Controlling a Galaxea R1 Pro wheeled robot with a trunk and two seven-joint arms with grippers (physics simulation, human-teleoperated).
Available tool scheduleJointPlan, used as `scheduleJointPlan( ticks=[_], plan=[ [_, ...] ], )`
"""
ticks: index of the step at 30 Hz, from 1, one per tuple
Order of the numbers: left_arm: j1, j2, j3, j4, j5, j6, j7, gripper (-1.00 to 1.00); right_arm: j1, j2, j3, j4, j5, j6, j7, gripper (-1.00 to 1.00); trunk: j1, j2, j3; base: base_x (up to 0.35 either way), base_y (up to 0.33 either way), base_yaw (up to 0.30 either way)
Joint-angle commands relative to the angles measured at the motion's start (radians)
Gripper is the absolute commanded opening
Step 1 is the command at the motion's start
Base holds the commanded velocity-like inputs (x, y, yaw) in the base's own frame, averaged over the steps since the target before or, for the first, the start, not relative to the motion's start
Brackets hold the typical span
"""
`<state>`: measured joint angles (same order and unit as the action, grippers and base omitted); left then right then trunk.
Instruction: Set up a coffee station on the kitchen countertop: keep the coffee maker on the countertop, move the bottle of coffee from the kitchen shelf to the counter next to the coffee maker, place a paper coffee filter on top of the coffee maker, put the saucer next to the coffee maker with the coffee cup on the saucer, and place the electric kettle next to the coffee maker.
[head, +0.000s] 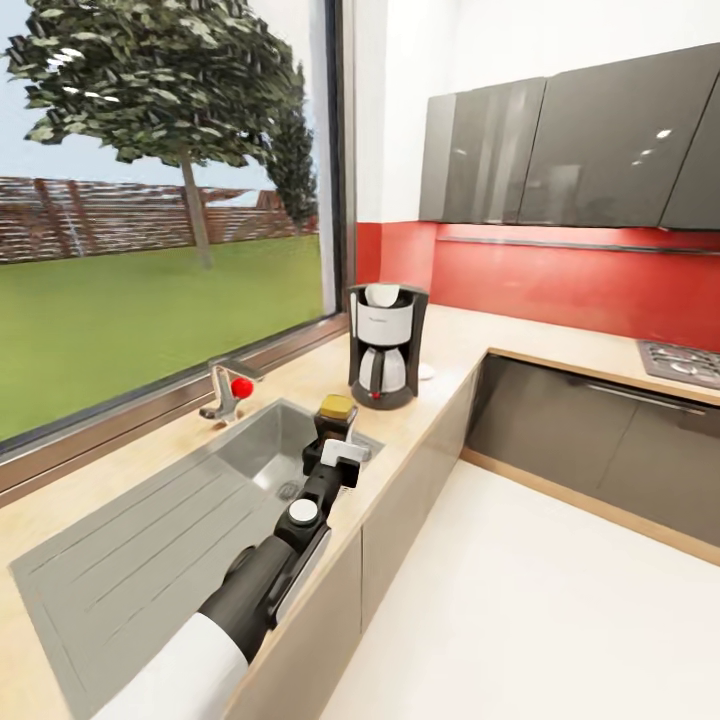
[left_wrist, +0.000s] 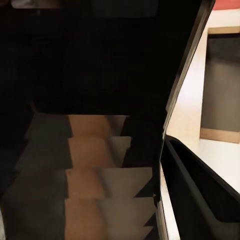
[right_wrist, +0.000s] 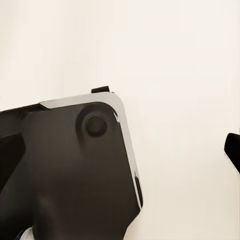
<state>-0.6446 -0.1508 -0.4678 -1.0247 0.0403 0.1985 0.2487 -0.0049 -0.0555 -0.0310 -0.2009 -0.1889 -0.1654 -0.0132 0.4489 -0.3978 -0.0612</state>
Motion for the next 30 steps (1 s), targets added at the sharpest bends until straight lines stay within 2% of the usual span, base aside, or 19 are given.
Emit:
scheduleJointPlan(
  ticks=[1,7,13,23,30],
  plan=[
    [-0.001,0.000,-0.003,-0.002,0.001,0.006,0.007,-1.00,0.000,0.000,-0.003,0.000,-0.004,-0.003,0.001,1.00,0.001,-0.002,-0.002,0.283,-0.158,0.000],
    [0.003,0.000,-0.003,-0.002,-0.001,0.005,0.007,-1.00,0.000,0.000,-0.003,0.000,-0.004,-0.003,0.001,1.00,0.001,-0.002,-0.002,0.282,-0.155,0.006],
    [0.017,0.000,-0.003,-0.005,-0.005,0.004,0.008,-1.00,0.000,0.000,-0.003,0.000,-0.004,-0.003,0.001,1.00,0.001,-0.002,-0.002,0.250,-0.173,0.181],
    [0.019,0.000,-0.003,-0.005,-0.007,-0.015,0.009,-1.00,0.000,0.000,-0.003,0.000,-0.004,-0.003,0.001,1.00,0.001,-0.002,-0.002,0.033,-0.251,0.245],
    [0.020,0.000,-0.003,-0.003,-0.007,-0.024,0.009,-1.00,0.000,0.000,-0.003,0.000,-0.004,-0.003,0.001,1.00,0.001,-0.002,-0.002,0.001,-0.071,0.248]
  ],
)
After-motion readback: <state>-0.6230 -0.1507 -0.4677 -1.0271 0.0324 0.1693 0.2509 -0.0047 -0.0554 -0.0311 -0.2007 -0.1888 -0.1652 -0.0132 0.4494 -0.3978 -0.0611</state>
